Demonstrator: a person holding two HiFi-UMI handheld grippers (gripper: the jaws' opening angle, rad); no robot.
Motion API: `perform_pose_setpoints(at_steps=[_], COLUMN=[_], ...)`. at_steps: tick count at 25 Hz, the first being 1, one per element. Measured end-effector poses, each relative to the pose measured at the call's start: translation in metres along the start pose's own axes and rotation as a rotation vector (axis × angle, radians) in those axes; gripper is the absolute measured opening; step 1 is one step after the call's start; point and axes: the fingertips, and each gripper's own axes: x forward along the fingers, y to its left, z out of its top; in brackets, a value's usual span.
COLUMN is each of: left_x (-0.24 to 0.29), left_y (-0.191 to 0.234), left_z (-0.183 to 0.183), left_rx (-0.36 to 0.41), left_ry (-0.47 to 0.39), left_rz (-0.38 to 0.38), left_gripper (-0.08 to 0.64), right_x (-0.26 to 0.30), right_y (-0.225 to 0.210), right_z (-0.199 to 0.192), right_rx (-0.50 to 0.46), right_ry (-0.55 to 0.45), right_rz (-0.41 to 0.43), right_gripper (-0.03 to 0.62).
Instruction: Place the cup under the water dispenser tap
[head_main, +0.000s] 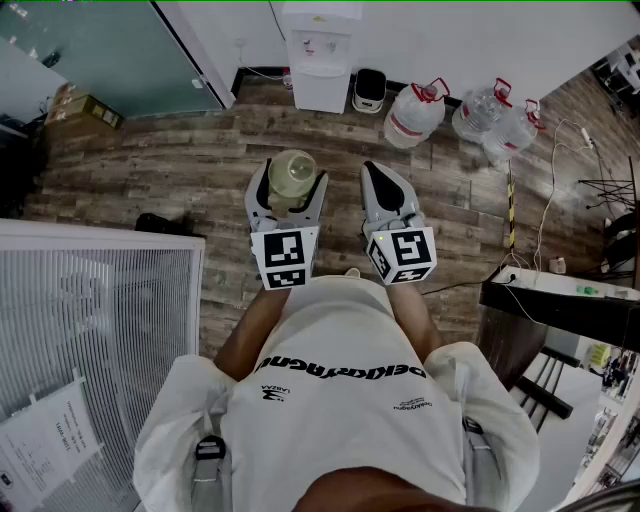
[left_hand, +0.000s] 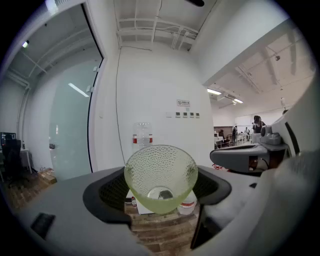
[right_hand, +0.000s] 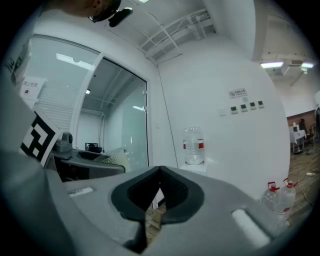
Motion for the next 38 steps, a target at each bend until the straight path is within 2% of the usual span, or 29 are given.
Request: perform_pose_setpoints(at_steps=[6, 15, 23, 30, 38], left_x=[0.007, 0.013, 0.023, 0.069, 0.169], left_y=[-0.012, -0.056, -0.072, -0.059, -0.012], left_z=[-0.002, -0.01, -0.03, -0.038, -0.02], left_rx=[-0.026, -0.068, -0.061, -0.086, -0.106], left_ry=[-0.006, -0.004, 0.054, 0.068, 0.049], left_rz=[0.024, 0.057, 0.087, 0.087, 0.047], left_gripper=[0.373, 0.373, 0.373, 0.373, 0.373], right_x=[-0.006, -0.029, -0.03, 0.008, 0.109], right_y=[-0.017, -0.049, -0.079, -0.106, -0.138], right_z=[-0.008, -0.021, -0.053, -0.061, -0.045], right_rx=[0.057, 0.059, 0.119, 0.109, 0.066], right_ry=[0.013, 0.025, 0.078, 0.095, 0.1], right_rz=[0.048, 0.123, 0.125, 0.097, 0.073], right_gripper=[-0.002, -0.002, -0.002, -0.002, -0.002])
